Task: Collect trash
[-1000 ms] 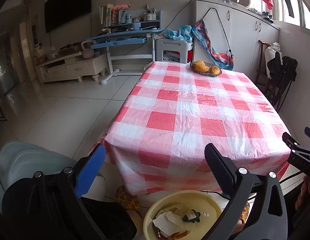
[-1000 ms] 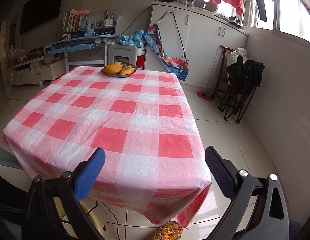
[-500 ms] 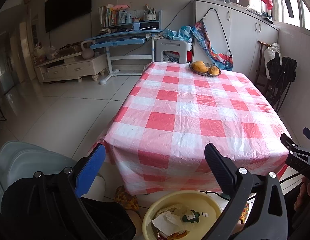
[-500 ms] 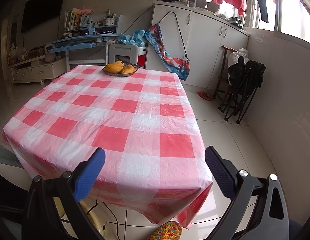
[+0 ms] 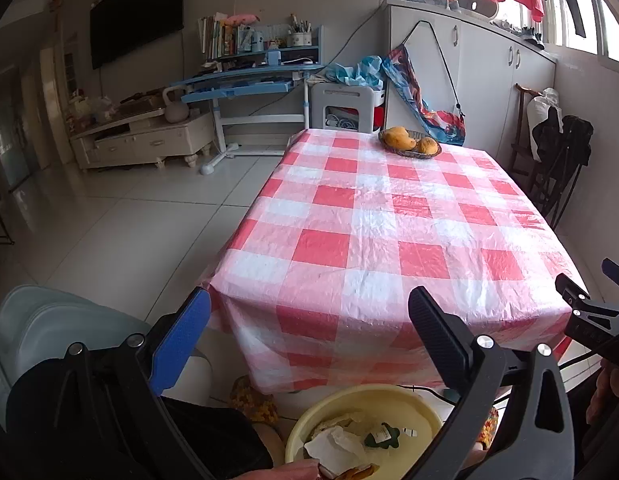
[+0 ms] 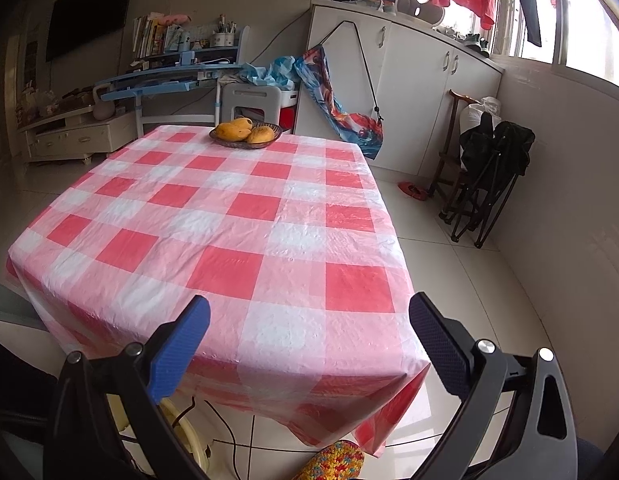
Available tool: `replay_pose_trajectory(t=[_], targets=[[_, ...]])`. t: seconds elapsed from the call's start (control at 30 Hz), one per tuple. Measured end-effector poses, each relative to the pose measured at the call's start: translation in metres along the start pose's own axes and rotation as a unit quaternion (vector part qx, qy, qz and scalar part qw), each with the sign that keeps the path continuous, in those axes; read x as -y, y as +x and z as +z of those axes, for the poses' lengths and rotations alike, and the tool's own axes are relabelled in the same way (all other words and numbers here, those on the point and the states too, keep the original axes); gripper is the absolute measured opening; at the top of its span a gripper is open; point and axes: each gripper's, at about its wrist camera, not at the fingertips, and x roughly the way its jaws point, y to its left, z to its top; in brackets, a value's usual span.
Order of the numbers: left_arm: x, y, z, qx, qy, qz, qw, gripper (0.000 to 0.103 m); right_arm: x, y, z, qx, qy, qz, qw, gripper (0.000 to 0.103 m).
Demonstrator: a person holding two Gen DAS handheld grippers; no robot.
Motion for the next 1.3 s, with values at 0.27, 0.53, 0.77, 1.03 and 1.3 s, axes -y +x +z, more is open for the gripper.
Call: replay_pose_trajectory(t=[0.27, 0.53, 0.77, 1.03, 1.3], targets=[[0.003, -0.002, -0.001, 0.006, 0.006, -0.003, 1.0000, 0.096, -0.001, 0.000, 0.000, -0.001, -0.003, 0.001, 1.000, 0.095], [0.005, -0.004, -0.002, 0.006, 0.009, -0.006, 0.9999, 0.096, -0.004, 0.000, -0.001, -0.003, -0.009, 0.002, 1.000, 0.095], [0.007, -0.006, -0.003, 0.013, 0.008, -0.022, 0.9996, 0.096, -0.005, 0.002, -0.001, -0.005, -0.012, 0.004, 1.000, 0.095], [0.021, -0.017, -0.009, 0.035, 0.038, -0.056, 0.9971, 0.096, -0.007, 0.002, -0.002, -0.007, -0.016, 0.006, 1.000, 0.095], [0.037, -0.015, -0.011, 0.043, 0.085, -0.016, 0.9953, 0.096, -0.005, 0.000, -0.001, -0.005, -0.011, 0.007, 1.000, 0.095]])
